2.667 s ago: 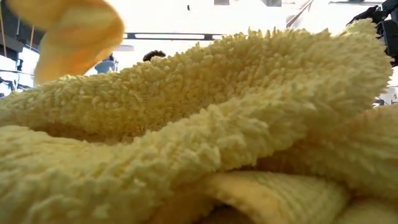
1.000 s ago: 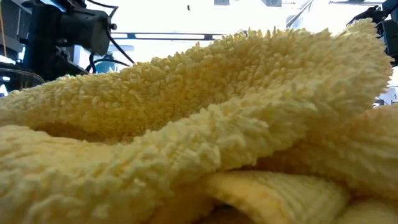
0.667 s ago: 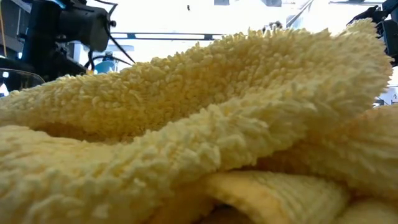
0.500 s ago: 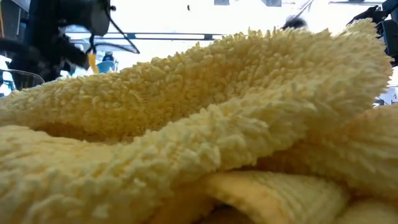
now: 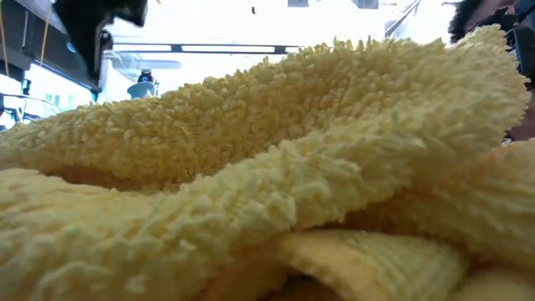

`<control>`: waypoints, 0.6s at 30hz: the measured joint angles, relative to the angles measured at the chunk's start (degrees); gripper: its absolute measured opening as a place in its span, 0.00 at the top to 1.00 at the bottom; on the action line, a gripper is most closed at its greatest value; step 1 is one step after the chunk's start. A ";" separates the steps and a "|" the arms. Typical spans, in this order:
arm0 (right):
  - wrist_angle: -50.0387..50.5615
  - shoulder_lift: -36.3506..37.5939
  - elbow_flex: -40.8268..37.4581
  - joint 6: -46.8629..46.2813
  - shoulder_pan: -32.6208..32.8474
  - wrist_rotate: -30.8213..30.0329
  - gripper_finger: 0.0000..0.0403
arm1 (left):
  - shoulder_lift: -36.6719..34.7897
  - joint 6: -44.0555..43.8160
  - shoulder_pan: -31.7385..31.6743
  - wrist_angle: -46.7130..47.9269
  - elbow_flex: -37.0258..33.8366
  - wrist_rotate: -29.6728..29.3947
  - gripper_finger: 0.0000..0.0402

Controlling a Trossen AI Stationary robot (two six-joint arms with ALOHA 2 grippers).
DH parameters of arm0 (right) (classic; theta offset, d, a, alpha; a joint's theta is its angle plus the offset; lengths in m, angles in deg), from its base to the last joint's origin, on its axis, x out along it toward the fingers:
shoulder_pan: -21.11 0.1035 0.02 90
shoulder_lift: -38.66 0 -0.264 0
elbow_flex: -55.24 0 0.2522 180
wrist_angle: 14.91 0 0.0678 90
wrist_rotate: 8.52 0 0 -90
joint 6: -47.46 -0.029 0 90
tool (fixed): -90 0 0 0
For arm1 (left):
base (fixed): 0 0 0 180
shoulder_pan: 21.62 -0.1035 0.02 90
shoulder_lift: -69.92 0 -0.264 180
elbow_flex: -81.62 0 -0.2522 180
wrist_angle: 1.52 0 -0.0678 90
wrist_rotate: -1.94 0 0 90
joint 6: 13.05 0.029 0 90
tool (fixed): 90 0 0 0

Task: Sort microfiber towel by color & place in baskets
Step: Put the orange microfiber cloth into the right transparent bin

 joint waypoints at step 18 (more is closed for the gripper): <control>-0.15 0.00 0.00 -0.23 0.00 0.02 1.00 | 10.19 -6.95 0.00 -32.37 3.24 -2.56 0.60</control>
